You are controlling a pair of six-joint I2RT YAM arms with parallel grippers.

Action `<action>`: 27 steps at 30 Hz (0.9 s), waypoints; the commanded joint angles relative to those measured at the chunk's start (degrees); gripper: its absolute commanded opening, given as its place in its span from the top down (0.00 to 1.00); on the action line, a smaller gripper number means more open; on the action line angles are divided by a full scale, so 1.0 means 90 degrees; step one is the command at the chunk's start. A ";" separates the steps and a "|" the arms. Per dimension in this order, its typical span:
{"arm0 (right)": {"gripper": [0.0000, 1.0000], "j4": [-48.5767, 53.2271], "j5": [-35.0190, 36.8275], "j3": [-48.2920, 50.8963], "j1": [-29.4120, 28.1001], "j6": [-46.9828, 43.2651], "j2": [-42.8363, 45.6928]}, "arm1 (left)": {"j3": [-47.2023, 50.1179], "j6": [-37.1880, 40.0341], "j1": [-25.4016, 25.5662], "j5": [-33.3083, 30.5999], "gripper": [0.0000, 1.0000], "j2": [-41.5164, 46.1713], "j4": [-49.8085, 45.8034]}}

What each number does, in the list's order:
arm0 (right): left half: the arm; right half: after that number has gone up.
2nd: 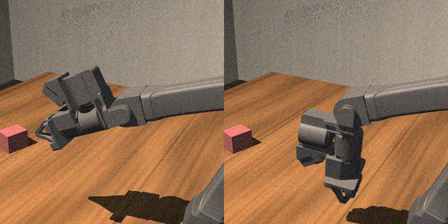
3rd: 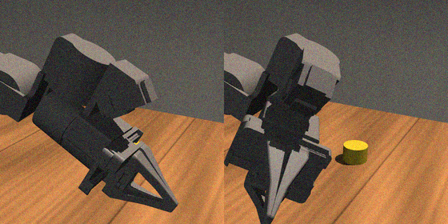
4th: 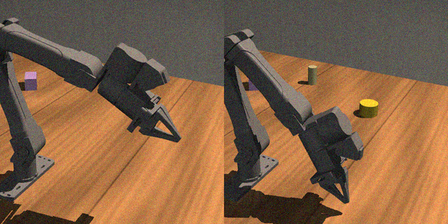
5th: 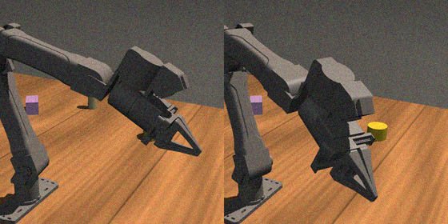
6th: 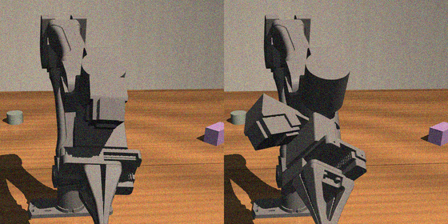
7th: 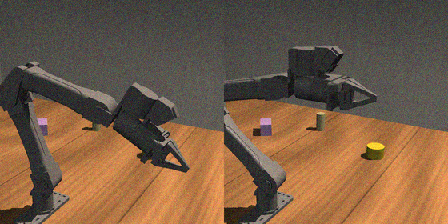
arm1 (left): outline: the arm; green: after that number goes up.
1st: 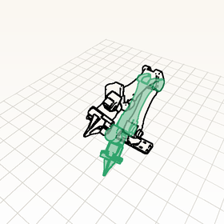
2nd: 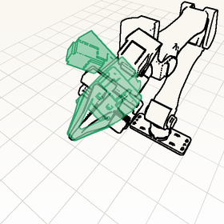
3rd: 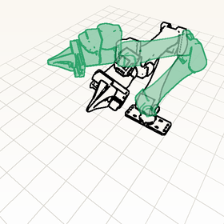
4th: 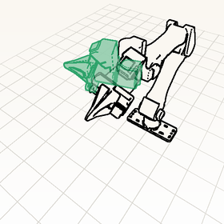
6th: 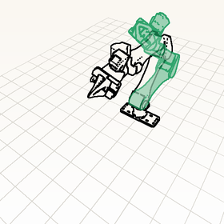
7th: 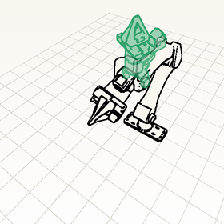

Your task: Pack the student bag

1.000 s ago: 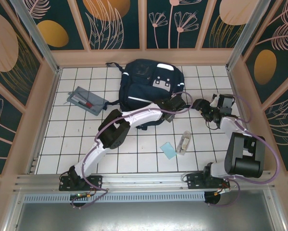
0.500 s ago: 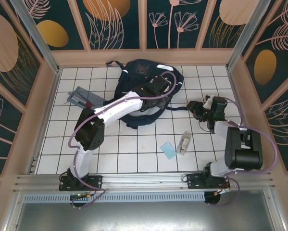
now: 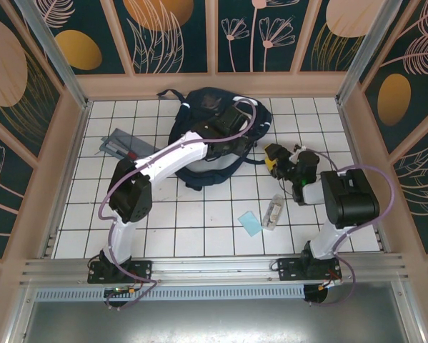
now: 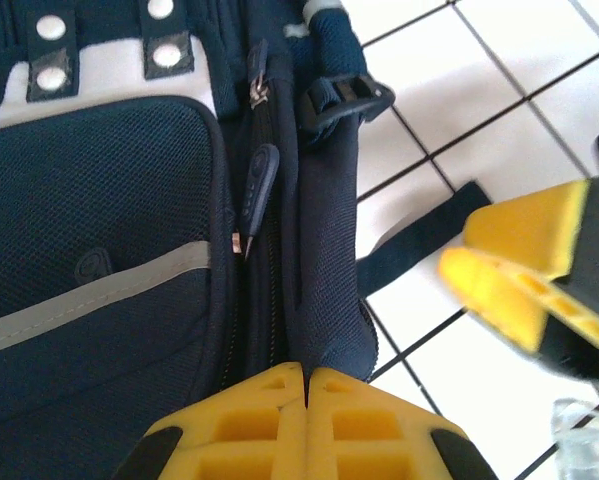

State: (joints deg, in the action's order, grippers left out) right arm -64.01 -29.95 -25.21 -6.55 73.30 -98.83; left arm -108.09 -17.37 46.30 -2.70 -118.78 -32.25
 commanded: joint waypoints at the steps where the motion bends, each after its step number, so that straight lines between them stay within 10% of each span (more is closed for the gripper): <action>1: 0.30 -0.2106 0.0943 0.0203 -0.0256 0.1503 -0.0485 | -0.0454 -0.0347 0.0001 0.0427 1.00 0.0240 0.0690; 27: 0.19 -0.3737 0.2225 -0.0779 -0.0924 0.3165 -0.2585 | -0.0007 -0.0969 -0.0006 0.1318 1.00 0.0679 0.1492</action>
State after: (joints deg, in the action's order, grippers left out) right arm -93.45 -12.29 -32.12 -14.04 100.05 -119.90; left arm -107.13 -24.93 46.02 6.26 -117.99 -25.69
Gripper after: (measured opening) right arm 0.805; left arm 0.058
